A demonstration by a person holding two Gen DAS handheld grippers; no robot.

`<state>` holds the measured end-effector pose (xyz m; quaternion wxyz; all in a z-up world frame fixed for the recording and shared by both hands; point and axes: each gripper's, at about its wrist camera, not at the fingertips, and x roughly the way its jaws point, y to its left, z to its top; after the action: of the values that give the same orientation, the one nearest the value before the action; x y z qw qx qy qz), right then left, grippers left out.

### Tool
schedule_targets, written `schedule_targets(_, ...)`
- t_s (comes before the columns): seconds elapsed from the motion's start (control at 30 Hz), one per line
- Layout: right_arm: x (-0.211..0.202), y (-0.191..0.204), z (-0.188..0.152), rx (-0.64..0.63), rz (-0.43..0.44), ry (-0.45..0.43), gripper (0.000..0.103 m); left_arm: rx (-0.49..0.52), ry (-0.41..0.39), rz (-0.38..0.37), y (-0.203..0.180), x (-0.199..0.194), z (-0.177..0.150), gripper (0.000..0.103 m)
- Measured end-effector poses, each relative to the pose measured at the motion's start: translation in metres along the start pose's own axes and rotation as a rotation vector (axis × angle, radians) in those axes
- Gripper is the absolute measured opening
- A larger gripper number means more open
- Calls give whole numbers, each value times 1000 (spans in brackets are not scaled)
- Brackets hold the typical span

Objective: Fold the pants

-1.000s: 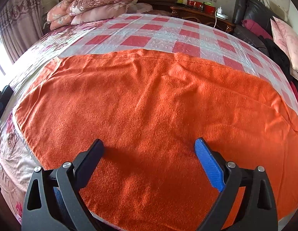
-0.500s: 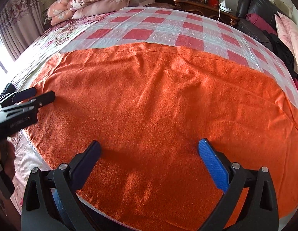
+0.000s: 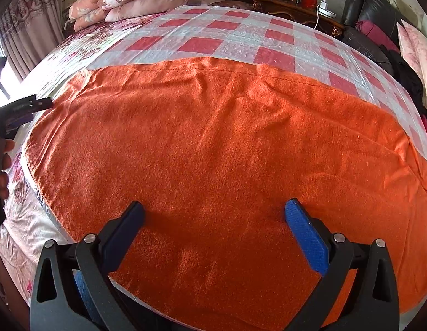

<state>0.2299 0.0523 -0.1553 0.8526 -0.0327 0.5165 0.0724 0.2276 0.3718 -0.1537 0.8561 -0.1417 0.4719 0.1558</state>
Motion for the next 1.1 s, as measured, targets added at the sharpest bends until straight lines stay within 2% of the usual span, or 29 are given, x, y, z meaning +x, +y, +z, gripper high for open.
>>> schedule_targets(0.1,0,0,0,-4,0,-1,99,-125,42,120,55,2,-1,77)
schedule_targets(0.13,0,0,-1,-5,0,-1,99,-178,45,138,75,0,-4,77)
schedule_targets(0.17,0,0,0,-5,-1,-1,99,-248,42,120,97,-6,-11,77)
schedule_targets(0.23,0,0,0,-6,-1,2,99,-345,27,1,124,-17,-23,77)
schedule_targets(0.27,0,0,1,-5,-1,4,99,-392,29,-105,133,-21,-30,77)
schedule_targets(0.33,0,0,1,-4,-2,6,99,-492,75,-315,141,-18,-47,81)
schedule_targets(0.43,0,0,1,-4,-3,7,99,-616,146,-535,146,-5,-69,84)
schedule_targets(0.53,0,1,1,-4,-3,7,99,-735,207,-678,146,15,-91,84)
schedule_targets(0.6,0,1,1,-4,-3,7,99,-786,215,-765,140,26,-97,82)
schedule_targets(0.73,0,1,1,-3,-3,8,99,-782,237,-884,121,42,-91,79)
schedule_targets(0.83,0,1,1,-4,-3,8,99,-736,253,-916,108,48,-80,56)
schedule_targets(0.9,0,1,1,-4,-3,7,99,-691,239,-881,102,45,-73,34)
schedule_targets(0.93,0,0,1,-4,-3,6,99,-670,227,-868,99,41,-70,31)
schedule_targets(1.0,0,0,1,-5,-3,6,99,-623,195,-802,98,35,-63,16)
schedule_targets(1.03,0,0,1,-5,-3,7,99,-569,166,-738,96,25,-57,14)
schedule_targets(1.1,1,0,1,-4,-3,7,99,-481,114,-655,88,4,-47,9)
